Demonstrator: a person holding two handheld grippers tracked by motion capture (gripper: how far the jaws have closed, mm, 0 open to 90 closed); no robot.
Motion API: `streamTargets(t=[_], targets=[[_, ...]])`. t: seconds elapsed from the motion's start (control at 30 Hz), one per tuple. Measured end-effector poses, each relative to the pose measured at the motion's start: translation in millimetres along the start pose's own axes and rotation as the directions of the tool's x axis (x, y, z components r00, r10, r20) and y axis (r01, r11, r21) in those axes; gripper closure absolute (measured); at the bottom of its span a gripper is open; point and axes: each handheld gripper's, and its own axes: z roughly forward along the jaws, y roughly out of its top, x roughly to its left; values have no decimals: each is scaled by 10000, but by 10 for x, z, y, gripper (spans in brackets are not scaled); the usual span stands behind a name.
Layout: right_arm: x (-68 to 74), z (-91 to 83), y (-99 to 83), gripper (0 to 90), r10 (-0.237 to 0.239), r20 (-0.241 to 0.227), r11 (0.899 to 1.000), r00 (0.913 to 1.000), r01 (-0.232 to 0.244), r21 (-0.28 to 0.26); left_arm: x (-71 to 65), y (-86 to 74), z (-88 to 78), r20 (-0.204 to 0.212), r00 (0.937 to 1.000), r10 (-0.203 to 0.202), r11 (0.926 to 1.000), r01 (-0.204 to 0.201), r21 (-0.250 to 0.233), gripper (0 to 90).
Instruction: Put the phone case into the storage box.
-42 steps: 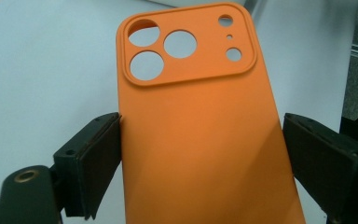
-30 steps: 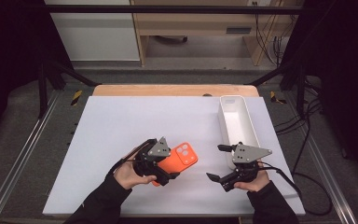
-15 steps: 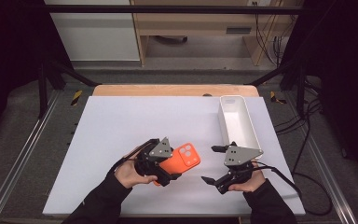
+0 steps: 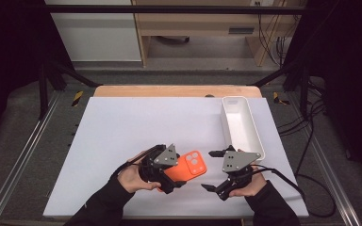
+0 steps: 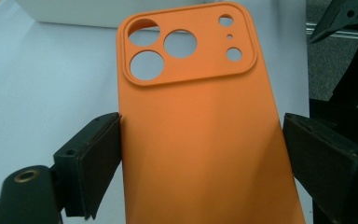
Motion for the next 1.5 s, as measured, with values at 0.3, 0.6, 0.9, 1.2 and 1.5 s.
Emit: streamTargets(t=[0.3,0.6,0.9,1.2,1.5], targets=[[-18,36,-1,28,-67,-277,10000,9996,68,28,-51,29,6,129,9997,187,9998,-186,-105,129],[-26,69,-7,32,-152,-586,9999,9982,157,71,-110,54,11,407,9983,416,9989,-407,-226,129],[-46,84,-12,36,-176,-987,9998,9950,180,30,-143,69,21,683,9955,653,9974,-631,-340,129],[-60,129,-25,35,-159,-1514,9999,9883,154,-48,-165,83,42,890,9924,848,9959,-818,-375,130],[-50,150,-31,53,-155,-2131,9993,9769,78,-372,-187,85,60,1212,9872,1038,9940,-989,-463,130]])
